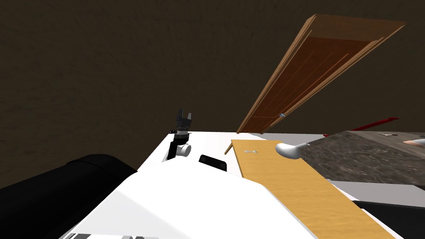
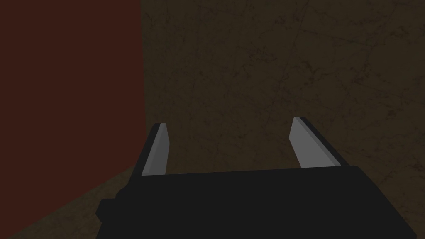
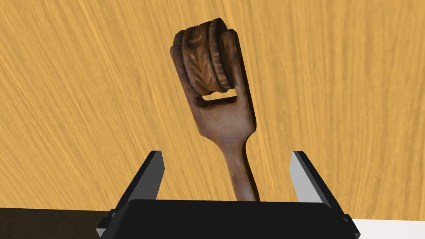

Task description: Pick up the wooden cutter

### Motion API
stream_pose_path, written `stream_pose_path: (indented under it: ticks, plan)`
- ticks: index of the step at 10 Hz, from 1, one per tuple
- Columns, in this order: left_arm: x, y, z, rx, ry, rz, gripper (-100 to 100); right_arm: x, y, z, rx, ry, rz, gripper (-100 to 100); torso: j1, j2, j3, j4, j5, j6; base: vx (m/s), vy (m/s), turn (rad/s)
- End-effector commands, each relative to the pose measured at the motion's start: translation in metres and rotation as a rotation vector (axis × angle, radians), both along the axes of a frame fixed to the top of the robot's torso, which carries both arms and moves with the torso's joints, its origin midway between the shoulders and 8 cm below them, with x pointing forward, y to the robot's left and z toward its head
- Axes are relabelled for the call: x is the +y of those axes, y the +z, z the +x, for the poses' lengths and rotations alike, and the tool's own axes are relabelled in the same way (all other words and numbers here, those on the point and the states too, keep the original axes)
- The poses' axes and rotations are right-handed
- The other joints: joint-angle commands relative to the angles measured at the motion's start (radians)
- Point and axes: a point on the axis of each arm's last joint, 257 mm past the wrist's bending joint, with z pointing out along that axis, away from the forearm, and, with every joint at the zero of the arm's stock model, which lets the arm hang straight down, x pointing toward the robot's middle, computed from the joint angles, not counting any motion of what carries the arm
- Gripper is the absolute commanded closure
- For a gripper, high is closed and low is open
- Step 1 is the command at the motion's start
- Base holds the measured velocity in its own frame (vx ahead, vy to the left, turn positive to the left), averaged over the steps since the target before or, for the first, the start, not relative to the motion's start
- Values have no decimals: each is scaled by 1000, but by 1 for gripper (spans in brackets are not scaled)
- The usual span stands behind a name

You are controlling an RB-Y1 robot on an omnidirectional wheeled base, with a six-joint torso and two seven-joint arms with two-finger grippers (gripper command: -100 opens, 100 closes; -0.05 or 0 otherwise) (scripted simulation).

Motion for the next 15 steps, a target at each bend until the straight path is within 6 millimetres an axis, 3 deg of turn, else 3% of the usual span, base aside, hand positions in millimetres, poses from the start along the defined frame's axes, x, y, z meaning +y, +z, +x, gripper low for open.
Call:
stream_pose_path:
  ticks: [1,2,3,11,14,15]
  plan:
    - [0,0,0,0,0,0,0,0,0,0,0,0,0,-100,0,0,0,0,0,0,10,-15,9]
    - [0,0,0,0,0,0,0,-1,0,0,1,0,-2,0,1,1,0,0,0,0,0,0,0]
    - [0,0,0,0,0,0,0,-3,-2,5,1,3,-6,-100,2,1,1,0,0,0,-12,0,-19]
    - [0,0,0,0,0,0,0,-8,-23,46,1,18,-4,-100,3,4,2,1,1,0,-32,5,-25]
    - [0,0,0,0,0,0,0,-7,-24,48,0,22,-3,-100,3,3,2,1,1,0,-15,3,-7]
    - [0,0,0,0,0,0,0,-7,-24,48,2,24,-2,100,3,3,2,1,1,0,0,0,0]
